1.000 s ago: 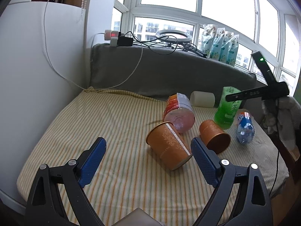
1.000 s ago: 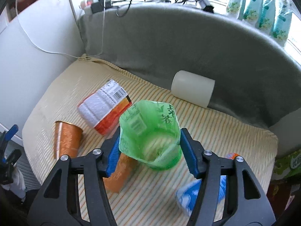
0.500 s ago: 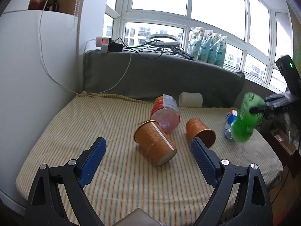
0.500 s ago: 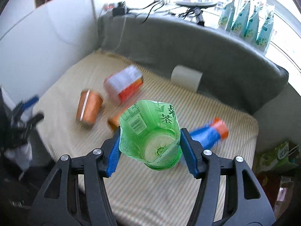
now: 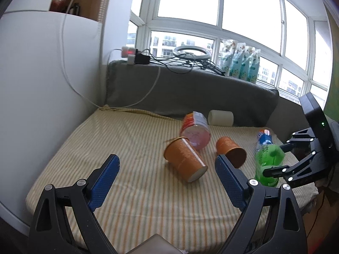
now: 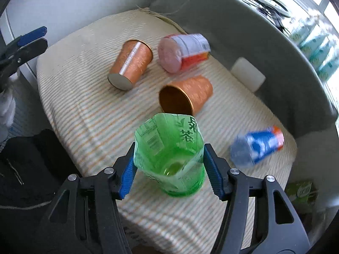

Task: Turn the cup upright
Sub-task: 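Rotate the held green cup with the right gripper toward upright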

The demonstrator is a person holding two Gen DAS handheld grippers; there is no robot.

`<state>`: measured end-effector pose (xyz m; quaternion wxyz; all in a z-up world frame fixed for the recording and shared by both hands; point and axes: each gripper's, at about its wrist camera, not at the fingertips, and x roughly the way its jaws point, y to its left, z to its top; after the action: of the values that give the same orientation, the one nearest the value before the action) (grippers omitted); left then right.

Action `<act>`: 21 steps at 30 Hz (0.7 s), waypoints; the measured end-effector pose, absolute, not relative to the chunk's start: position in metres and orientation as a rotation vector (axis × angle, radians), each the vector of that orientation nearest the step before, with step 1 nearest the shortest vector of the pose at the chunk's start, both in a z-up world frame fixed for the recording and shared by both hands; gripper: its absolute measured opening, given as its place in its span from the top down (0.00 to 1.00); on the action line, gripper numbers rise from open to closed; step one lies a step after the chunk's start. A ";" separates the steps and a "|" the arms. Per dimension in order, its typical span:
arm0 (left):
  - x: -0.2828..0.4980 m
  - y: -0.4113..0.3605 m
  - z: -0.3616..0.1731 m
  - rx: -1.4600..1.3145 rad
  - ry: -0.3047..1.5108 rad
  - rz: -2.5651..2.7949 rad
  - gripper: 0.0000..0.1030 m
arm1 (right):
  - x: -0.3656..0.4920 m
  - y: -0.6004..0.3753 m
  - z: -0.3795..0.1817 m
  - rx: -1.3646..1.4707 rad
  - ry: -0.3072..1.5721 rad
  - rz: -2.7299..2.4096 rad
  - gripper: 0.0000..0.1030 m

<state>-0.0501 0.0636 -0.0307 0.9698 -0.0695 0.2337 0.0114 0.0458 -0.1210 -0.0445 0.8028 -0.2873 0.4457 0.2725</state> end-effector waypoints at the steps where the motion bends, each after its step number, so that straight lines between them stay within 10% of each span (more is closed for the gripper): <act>1: -0.051 0.066 -0.030 -0.143 0.470 0.029 0.11 | 0.046 -0.117 -0.045 -0.614 0.954 0.597 0.38; 21: -0.017 0.035 -0.072 -0.512 0.800 -0.173 0.12 | 0.028 -0.176 -0.004 -0.179 0.811 0.616 0.27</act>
<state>-0.0173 0.0347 -0.0718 0.8859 -0.2460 0.3845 -0.0833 0.0281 -0.1764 -0.0045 0.8694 -0.0854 0.3876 0.2943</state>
